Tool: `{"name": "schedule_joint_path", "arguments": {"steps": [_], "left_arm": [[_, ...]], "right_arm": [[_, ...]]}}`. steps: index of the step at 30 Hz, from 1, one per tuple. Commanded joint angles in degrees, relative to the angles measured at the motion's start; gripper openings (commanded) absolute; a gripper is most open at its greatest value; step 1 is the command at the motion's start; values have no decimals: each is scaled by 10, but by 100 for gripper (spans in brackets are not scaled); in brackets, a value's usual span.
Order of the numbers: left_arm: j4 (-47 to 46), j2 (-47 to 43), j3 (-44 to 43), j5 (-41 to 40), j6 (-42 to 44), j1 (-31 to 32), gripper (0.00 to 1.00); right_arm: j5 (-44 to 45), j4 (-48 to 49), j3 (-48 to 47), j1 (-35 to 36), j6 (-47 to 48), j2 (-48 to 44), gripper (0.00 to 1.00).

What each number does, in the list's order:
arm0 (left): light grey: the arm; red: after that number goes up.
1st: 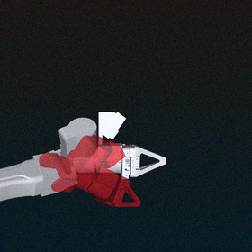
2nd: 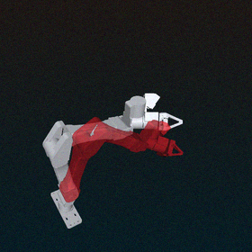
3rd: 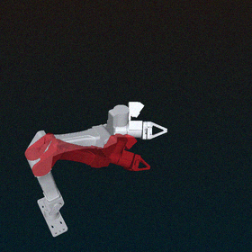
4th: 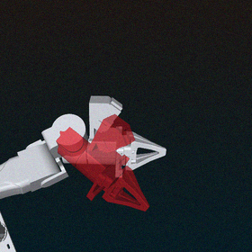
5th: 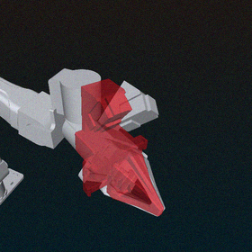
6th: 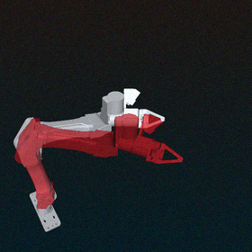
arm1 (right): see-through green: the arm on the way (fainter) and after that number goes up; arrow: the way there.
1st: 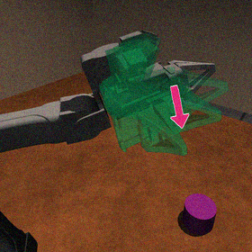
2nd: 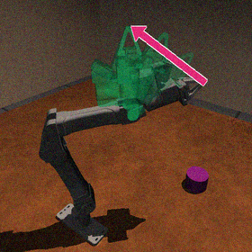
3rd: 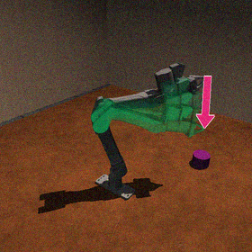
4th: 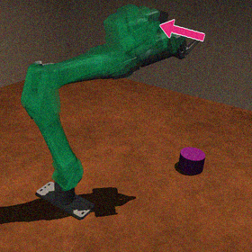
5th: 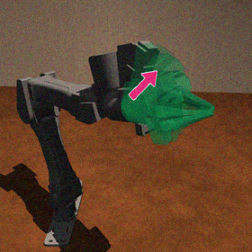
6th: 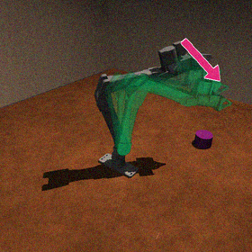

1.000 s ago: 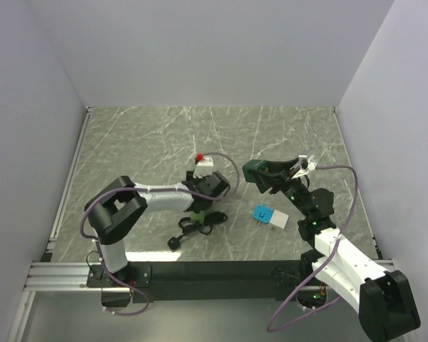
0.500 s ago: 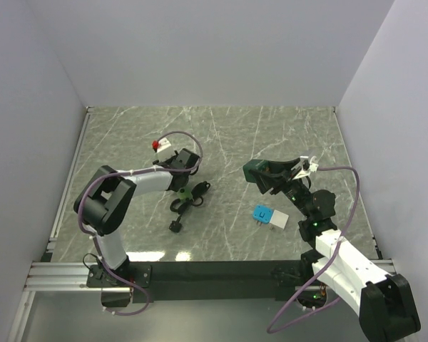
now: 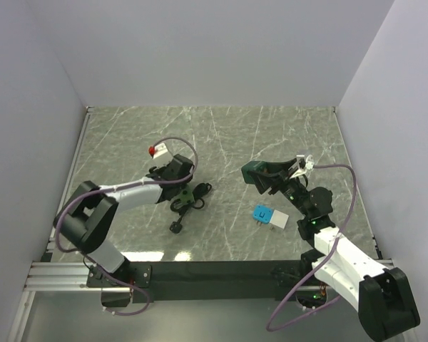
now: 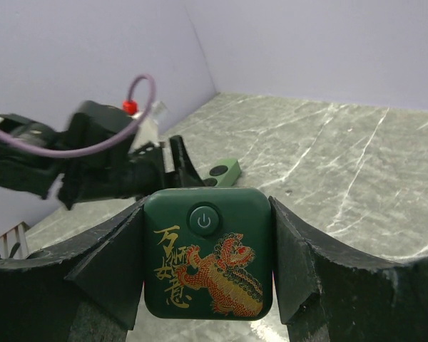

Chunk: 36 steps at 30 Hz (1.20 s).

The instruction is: Insert the plug

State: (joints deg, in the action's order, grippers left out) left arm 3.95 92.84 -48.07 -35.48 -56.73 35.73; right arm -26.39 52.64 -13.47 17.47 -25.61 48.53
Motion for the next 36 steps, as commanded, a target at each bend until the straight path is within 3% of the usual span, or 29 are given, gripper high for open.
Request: {"name": "schedule_joint_path", "arguments": {"steps": [1, 3, 9, 13, 18, 25, 36], "left_arm": [[-7, -67, 24, -41, 15, 46, 75], [14, -85, 25, -71, 15, 75, 77], [7, -177, 94, -101, 19, 138, 69], [50, -196, 115, -112, 6, 174, 66], [63, -181, 113, -129, 26, 233, 62], [89, -160, 118, -125, 40, 270, 68], [249, -64, 51, -188, -67, 300, 66]], "right_arm": [[-6, 31, -21, 2, 10, 6, 0], [-6, 31, -23, 3, 11, 11, 0], [-8, 32, -23, 6, 11, 9, 0], [0, 20, -23, 8, 16, -1, 0], [-1, 22, -23, 9, 13, 0, 0], [2, 20, -20, 10, 13, -6, 0], [4, 22, -20, 10, 13, -3, 0]]}}
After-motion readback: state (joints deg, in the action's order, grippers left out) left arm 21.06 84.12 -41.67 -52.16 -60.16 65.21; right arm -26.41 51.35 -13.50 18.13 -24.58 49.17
